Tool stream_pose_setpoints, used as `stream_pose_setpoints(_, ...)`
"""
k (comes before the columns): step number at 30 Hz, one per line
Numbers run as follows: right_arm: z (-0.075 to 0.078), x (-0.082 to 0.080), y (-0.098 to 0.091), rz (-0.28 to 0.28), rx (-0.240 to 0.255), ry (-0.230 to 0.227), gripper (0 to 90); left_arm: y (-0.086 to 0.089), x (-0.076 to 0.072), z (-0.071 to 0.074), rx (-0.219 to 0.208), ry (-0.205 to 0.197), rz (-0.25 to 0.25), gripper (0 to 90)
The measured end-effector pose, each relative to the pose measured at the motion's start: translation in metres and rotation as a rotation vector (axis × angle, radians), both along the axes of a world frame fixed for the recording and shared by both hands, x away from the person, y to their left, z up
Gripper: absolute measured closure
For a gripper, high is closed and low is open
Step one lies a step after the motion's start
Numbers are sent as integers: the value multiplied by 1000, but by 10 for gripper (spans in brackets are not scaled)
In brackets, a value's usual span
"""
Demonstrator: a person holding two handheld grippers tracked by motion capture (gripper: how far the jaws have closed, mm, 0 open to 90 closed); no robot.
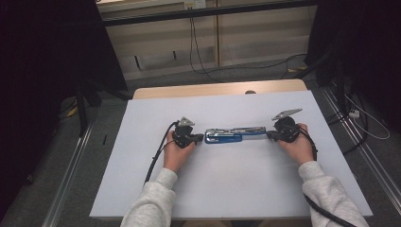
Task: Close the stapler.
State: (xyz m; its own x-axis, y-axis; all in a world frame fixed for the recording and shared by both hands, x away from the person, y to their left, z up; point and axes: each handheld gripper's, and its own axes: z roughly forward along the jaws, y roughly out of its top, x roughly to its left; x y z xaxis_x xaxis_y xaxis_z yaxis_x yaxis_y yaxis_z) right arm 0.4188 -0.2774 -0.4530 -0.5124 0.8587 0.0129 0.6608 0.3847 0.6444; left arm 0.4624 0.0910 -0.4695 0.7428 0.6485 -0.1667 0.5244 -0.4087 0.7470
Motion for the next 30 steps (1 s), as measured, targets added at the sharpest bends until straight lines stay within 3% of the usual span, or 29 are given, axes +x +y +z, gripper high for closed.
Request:
stream_pose_setpoints(4,0,1,1,12,1,2,900,-1,0,0,4,5,6,900)
stream_pose_setpoints(15,0,3,1,13,5,-3,900,-6,0,1,32,-27,-18,900)
stream_pose_setpoints(19,1,3,2,17,6,-2,900,-6,0,0,21,-22,-11,900)
stream_pose_setpoints(25,10,0,4,12,59,-38,892,-7,-1,0,26,-28,-5,900)
stream_pose_setpoints(30,12,0,7,28,70,-51,866,-7,-1,0,26,-33,-2,900)
